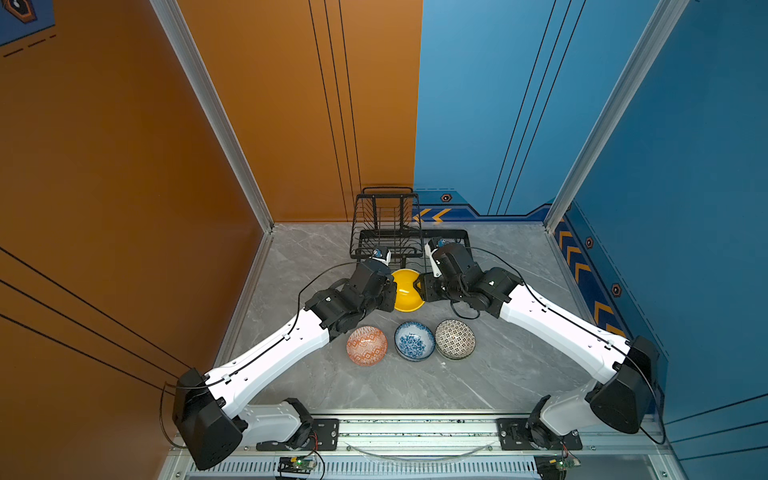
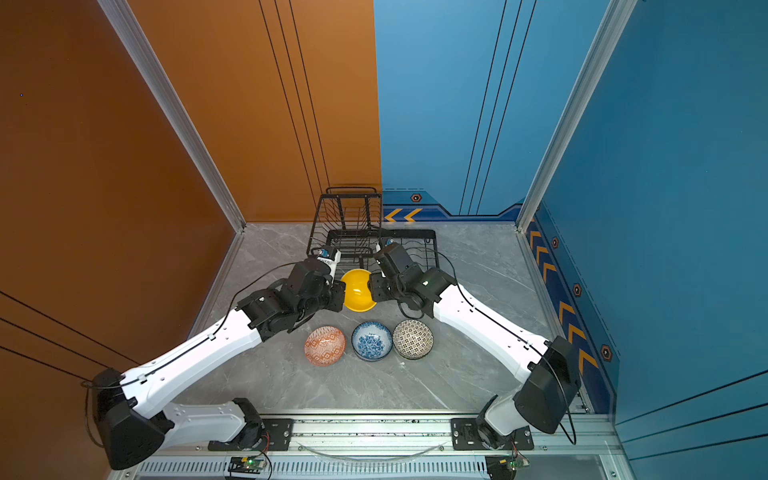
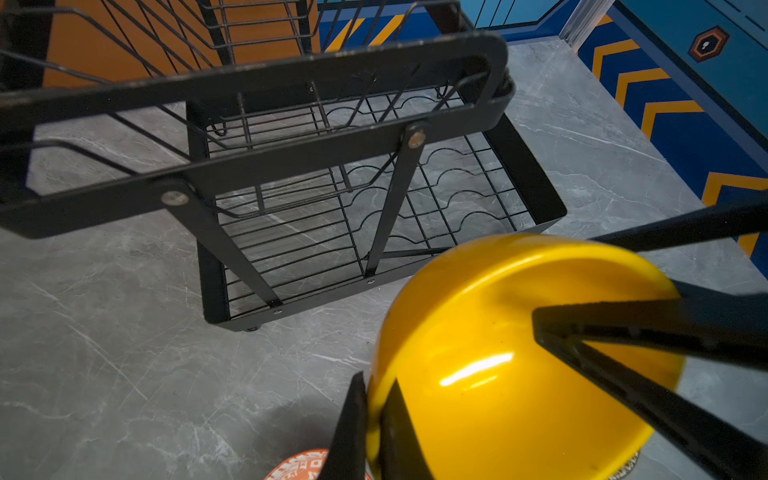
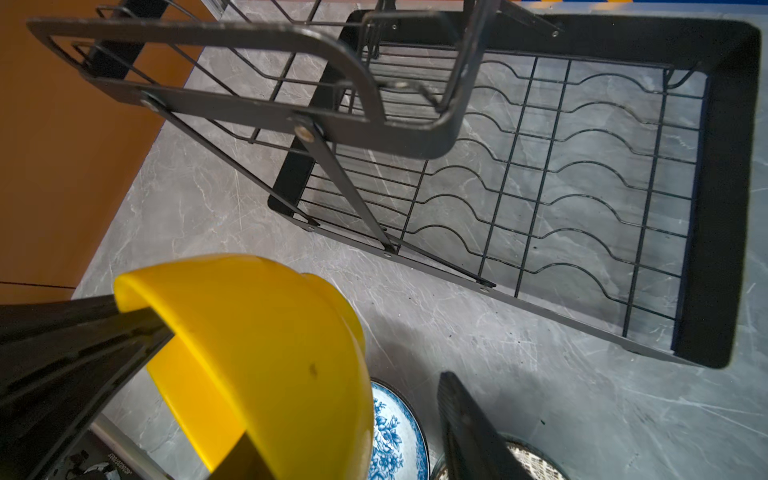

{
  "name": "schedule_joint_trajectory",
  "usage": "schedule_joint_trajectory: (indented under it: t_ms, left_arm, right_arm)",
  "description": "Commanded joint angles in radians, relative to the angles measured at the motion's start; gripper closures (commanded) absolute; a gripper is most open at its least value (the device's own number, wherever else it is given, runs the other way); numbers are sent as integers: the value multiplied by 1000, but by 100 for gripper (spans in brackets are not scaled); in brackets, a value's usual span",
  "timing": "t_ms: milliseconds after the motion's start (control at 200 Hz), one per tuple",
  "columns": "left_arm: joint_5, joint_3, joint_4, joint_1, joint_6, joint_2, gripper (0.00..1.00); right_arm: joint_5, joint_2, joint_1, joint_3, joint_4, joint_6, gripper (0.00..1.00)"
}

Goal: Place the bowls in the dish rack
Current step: 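Grasp the yellow bowl rim with the right gripper while the left gripper releases it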

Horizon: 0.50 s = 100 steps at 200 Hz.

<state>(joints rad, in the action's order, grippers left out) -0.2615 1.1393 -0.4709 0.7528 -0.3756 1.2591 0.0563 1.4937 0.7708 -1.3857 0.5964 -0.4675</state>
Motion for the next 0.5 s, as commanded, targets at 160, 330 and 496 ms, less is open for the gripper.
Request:
schedule_joint_trajectory:
  t_ms: [160, 330, 496]
  left_arm:
    - [4, 32, 58, -1, -23, 2, 100]
    - [5, 36, 28, -1, -23, -4, 100]
    - [11, 70, -78, -15, 15, -11, 70]
  right_arm:
    - [-45, 13, -32, -48, -9, 13, 83]
    - [-65, 7, -49, -71, 8, 28, 100]
    - [-85, -5, -62, -102, 44, 75, 100]
